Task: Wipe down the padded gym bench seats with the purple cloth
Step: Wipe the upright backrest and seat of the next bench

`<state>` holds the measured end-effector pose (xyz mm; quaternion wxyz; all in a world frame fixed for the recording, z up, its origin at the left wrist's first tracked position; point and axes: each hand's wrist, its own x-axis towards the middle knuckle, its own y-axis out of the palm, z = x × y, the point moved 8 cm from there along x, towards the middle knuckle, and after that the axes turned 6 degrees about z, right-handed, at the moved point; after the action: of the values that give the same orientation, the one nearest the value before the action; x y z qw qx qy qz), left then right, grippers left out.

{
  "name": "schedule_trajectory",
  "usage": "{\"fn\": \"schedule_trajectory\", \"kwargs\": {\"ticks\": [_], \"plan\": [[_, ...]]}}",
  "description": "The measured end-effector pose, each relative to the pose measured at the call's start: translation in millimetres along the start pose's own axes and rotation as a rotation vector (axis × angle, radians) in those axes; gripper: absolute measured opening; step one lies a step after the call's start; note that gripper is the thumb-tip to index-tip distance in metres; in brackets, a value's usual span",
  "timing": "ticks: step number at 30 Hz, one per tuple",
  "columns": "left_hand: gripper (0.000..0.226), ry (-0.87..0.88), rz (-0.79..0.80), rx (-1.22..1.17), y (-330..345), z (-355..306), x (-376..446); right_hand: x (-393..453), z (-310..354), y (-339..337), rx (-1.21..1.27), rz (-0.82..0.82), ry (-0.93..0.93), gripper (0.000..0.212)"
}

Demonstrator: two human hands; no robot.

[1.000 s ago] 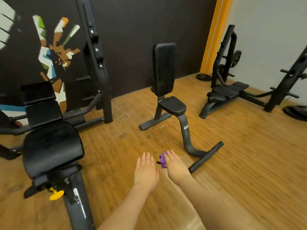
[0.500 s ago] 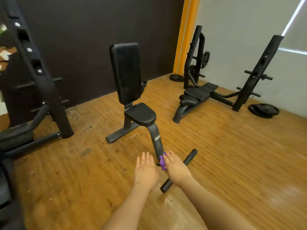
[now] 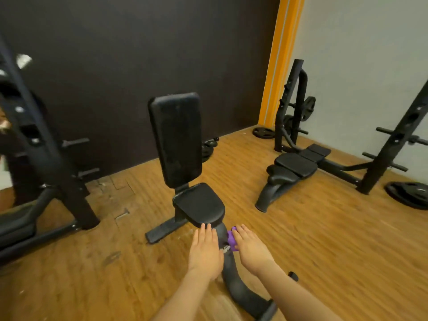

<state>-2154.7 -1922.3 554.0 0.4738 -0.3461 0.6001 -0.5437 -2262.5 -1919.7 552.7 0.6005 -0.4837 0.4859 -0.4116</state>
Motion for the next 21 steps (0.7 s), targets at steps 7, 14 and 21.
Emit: {"fn": "schedule_trajectory", "kwargs": {"ticks": [7,14,21], "plan": [[0.061,-0.261,-0.014,-0.031,-47,35,115,147,-46,-41,-0.065,-0.014,-0.174,0.064],[0.06,-0.343,-0.058,-0.055,-88,57,211,262,-51,-87,-0.081,-0.081,-0.278,0.077],[0.059,-0.318,-0.089,-0.045,-103,120,321,375,-44,-108,-0.082,-0.087,-0.32,0.07]]}}
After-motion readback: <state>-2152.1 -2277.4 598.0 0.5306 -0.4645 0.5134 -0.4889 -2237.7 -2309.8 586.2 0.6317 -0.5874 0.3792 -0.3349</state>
